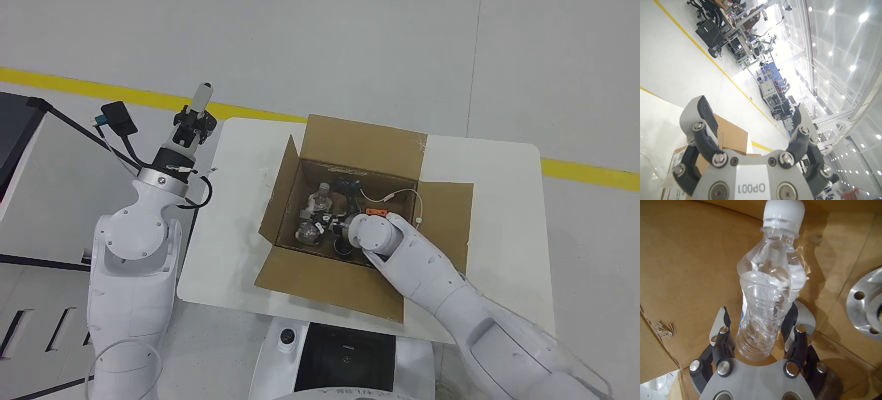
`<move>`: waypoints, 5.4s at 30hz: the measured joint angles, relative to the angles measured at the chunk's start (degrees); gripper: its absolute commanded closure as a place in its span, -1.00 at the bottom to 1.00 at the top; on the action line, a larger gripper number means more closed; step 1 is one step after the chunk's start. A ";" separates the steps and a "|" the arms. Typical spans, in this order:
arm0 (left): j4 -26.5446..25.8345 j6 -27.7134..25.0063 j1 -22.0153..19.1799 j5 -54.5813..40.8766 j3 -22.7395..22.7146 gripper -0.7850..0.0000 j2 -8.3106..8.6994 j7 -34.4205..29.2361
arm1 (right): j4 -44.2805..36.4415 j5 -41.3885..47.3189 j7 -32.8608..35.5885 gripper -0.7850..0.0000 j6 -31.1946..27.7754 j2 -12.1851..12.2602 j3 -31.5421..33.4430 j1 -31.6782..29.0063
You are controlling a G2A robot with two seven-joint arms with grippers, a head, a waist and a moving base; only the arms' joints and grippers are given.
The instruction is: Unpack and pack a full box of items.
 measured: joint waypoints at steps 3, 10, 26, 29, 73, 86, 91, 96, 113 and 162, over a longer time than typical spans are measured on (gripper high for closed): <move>0.00 0.00 0.00 0.00 0.00 -1.00 0.00 0.00 | 0.63 -0.08 -0.46 0.45 -0.43 -0.42 0.01 0.01; 0.00 0.00 0.00 0.00 0.00 -1.00 0.00 0.00 | 2.04 -0.53 -1.42 1.00 -0.55 -1.17 0.29 0.05; 0.00 0.00 0.00 0.00 0.00 -1.00 0.00 0.00 | -8.68 -7.52 -3.59 1.00 -0.66 1.90 5.64 -5.01; 0.00 0.00 0.00 0.00 0.00 -1.00 0.00 0.00 | -14.48 -9.62 -2.77 1.00 1.34 3.26 7.79 -7.49; 0.00 0.00 0.00 0.00 0.00 -1.00 0.00 0.00 | -31.04 -22.67 -12.34 1.00 -6.33 7.46 15.97 -19.98; 0.00 0.00 0.00 0.00 0.00 -1.00 0.00 0.00 | -26.96 -24.68 -20.74 1.00 -16.71 6.95 15.87 -19.26; 0.00 0.00 0.00 0.00 0.00 -1.00 0.00 0.00 | -25.24 -26.45 -24.80 1.00 -19.47 6.63 15.58 -18.81; 0.00 0.00 0.00 0.00 0.01 -1.00 0.00 0.00 | -34.00 -19.83 -20.60 1.00 -21.41 9.51 24.63 -22.32; 0.00 0.00 0.00 0.00 0.00 -1.00 0.00 0.00 | -35.60 -19.06 -16.07 1.00 -21.33 9.39 27.02 -22.12; 0.00 0.00 0.00 0.00 0.00 -1.00 0.00 0.00 | -32.83 -32.63 -38.63 1.00 -25.17 8.28 25.66 -22.16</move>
